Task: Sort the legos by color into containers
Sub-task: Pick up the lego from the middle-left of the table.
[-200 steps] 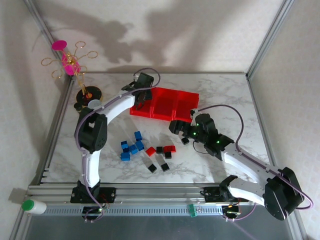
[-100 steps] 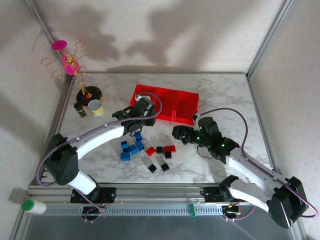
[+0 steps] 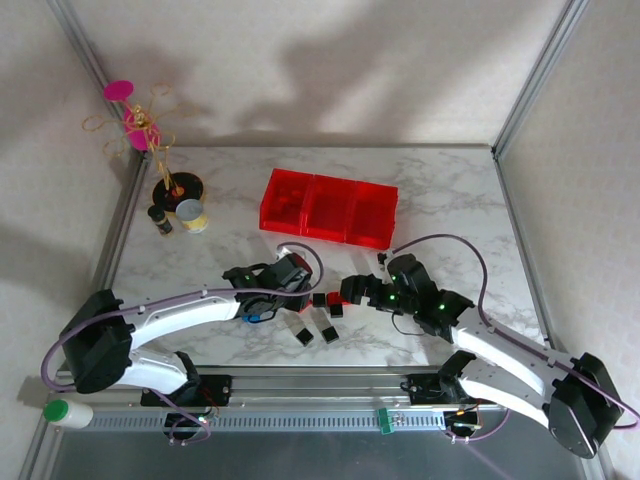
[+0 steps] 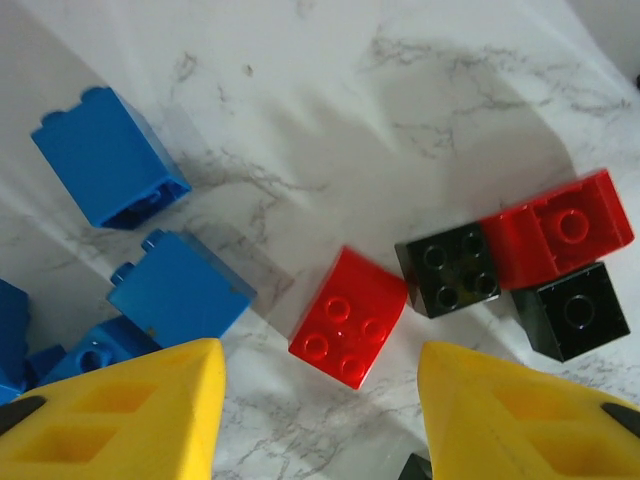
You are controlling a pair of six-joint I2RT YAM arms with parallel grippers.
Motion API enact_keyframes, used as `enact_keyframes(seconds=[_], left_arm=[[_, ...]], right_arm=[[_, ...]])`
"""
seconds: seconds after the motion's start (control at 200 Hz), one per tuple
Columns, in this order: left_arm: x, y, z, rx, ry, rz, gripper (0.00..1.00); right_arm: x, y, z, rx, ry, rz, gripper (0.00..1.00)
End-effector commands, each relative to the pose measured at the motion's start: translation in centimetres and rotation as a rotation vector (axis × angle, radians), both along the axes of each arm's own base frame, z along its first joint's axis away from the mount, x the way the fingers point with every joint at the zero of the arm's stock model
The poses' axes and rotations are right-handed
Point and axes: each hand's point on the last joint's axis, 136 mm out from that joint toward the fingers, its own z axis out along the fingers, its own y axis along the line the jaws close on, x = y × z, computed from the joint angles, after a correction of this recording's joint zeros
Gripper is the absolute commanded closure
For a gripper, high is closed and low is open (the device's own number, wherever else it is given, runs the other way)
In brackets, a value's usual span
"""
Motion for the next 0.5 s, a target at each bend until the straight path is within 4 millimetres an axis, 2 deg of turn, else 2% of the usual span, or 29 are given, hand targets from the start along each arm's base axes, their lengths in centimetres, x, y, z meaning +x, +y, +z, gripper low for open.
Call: enact_keyframes(seconds=[0.0,0.175,0.496], left_arm=[[-0.5,-0.9,-1.2,-0.001,0.025,-0.02,0.46],[-0.5,-1.9,-2.8,0.023,0.046,-0.048,0.46],[0.1,-1.4,-6.0,0.138,0.062,-0.044,0.47]], right_arm=[[-0.2,-0.3,0.0,0.017,-0.001,-0.031,0.01],[-0.2,-0.9,-0.3,0.008,-0.006,-0.055,0.01],[-0.1,-1.2,-0.6,-0.013,-0.013,-0.057,0.01]])
